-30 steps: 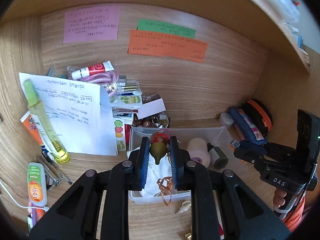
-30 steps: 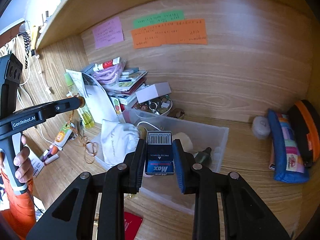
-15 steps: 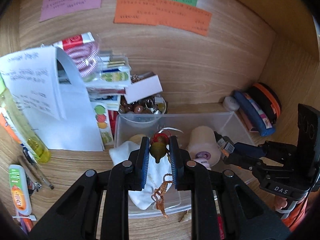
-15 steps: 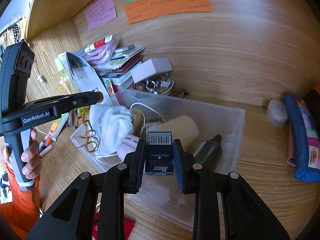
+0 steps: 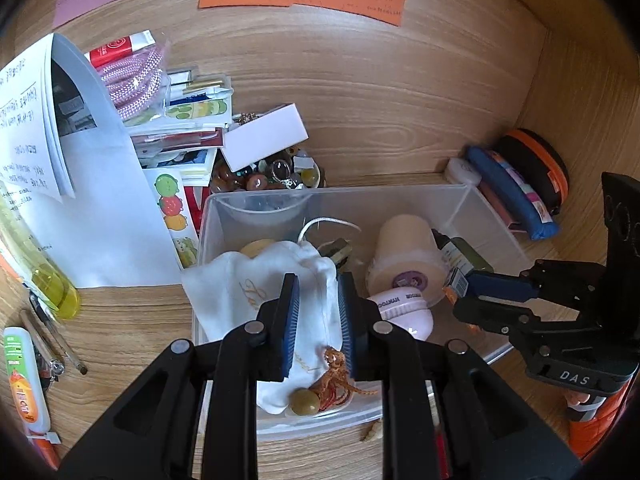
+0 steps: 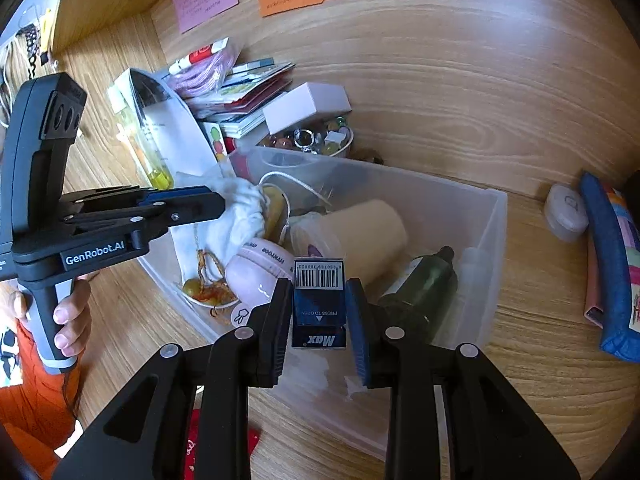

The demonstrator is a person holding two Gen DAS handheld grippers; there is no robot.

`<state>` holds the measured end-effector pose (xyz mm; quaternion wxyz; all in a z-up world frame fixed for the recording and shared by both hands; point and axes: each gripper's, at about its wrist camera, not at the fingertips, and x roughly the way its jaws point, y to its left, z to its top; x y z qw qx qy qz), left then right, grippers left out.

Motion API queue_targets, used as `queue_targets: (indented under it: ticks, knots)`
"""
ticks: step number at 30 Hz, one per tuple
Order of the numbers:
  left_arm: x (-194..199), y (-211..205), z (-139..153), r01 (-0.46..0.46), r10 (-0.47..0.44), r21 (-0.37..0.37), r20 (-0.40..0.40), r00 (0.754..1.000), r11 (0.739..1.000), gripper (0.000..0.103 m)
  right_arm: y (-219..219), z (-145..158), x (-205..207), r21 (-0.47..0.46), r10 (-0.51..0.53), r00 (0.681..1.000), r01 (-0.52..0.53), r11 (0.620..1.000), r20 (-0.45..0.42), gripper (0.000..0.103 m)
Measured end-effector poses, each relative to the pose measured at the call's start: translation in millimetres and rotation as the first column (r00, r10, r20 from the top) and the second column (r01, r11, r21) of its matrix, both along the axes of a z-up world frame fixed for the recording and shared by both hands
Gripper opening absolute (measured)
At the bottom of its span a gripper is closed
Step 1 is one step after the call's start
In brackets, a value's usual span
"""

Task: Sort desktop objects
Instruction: 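Open both grippers to drop the card and ornament into the box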

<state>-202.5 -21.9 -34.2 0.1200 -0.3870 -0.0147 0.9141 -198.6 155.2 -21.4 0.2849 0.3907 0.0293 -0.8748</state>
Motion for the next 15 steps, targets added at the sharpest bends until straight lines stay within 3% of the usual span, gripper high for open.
queue_targets:
  ticks: [10,13,15]
  knots:
    - [1.9,2.0,0.2,-0.018,0.018,-0.029,-0.025,1.0,0.999,0.03,-9.3,-3.1,3.9,0.053,0.022,1.0,-0.022,0.998,-0.007,0.025]
    - [2.8,2.4,1.1,-0.024,0.022,-0.036,-0.036,0.999,0.999,0.043,-9.1,-3.2,3.4,0.055,0.02,1.0,-0.02,0.998,-0.007,0.026]
    - [4.6,2.7,2.4,-0.032,0.03,-0.044,-0.049,0.998,0.998,0.049,-8.5,-2.1,3.8,0.056,0.018,1.0,-0.017,0.998,-0.014,0.032]
